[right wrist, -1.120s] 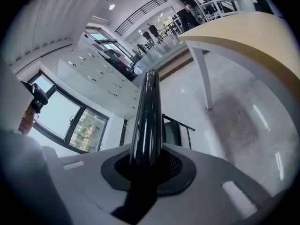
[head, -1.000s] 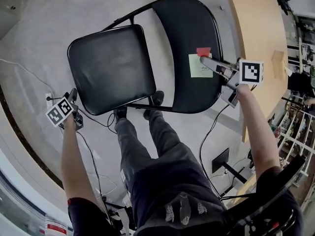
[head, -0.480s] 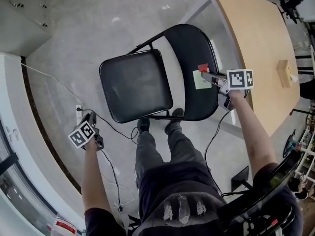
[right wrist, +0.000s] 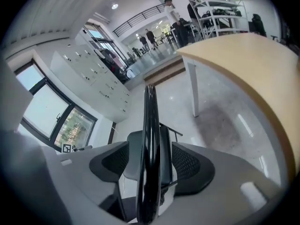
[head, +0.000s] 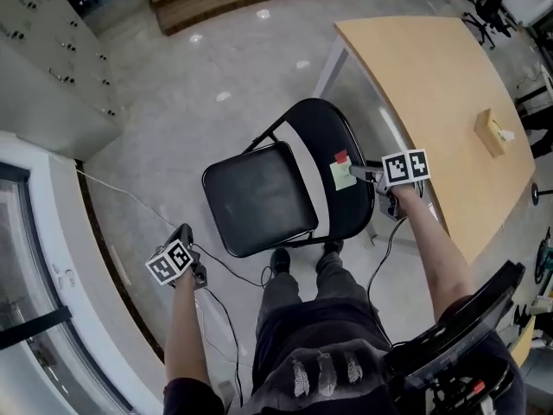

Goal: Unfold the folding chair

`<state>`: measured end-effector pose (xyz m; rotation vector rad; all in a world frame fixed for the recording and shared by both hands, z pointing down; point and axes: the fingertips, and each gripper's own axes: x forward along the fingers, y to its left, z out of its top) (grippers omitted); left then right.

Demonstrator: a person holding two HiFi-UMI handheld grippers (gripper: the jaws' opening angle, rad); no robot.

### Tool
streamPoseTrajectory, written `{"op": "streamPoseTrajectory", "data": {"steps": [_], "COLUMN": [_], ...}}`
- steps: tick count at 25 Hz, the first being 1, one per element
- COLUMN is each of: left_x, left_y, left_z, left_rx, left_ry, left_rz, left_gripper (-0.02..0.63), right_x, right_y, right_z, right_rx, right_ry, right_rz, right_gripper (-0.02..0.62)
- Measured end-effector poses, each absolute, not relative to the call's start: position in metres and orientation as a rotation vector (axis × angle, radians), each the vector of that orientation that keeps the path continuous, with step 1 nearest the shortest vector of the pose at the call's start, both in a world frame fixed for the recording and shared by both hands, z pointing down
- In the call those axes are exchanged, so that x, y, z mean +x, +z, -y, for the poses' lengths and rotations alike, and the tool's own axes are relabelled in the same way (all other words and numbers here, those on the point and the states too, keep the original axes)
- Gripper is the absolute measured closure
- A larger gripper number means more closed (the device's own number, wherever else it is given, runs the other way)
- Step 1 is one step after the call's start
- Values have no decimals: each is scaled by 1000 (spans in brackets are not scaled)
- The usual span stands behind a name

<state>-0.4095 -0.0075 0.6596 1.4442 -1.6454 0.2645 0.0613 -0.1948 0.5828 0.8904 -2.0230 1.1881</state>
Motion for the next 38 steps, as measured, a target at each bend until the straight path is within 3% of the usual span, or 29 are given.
{"op": "streamPoseTrajectory", "data": {"steps": [10,13,14,15,16,22,38], "left_x": [-308,-252,-231,-210,-188,-84,70], "left_y": [521,483,471,458,444,389,309], "left_z": [113,127,131,134,136,111,-5], "left_rx": [1895,2064,2124,2188,2252,2561,2736], "left_ry": [211,218,221,224,233,418,306], "left_rz": [1542,1439,1399,1363,1332,1161,1045], "left_gripper": [604,604,604,604,604,604,604], "right_x": [86,91,91,91,91,96,175], "right_y": [446,402,389,377,364,335,305], "right_z": [171,146,139,133,127,69,-31], "right_rx": [1091,1155,1159,1148,1125,1096,1043], "right_ry": [933,973,974,963,943,854,745], "right_rz": [2375,2531,2582,2632,2674,2720,2849], "right_gripper": [312,394,466,580,594,594,594]}}
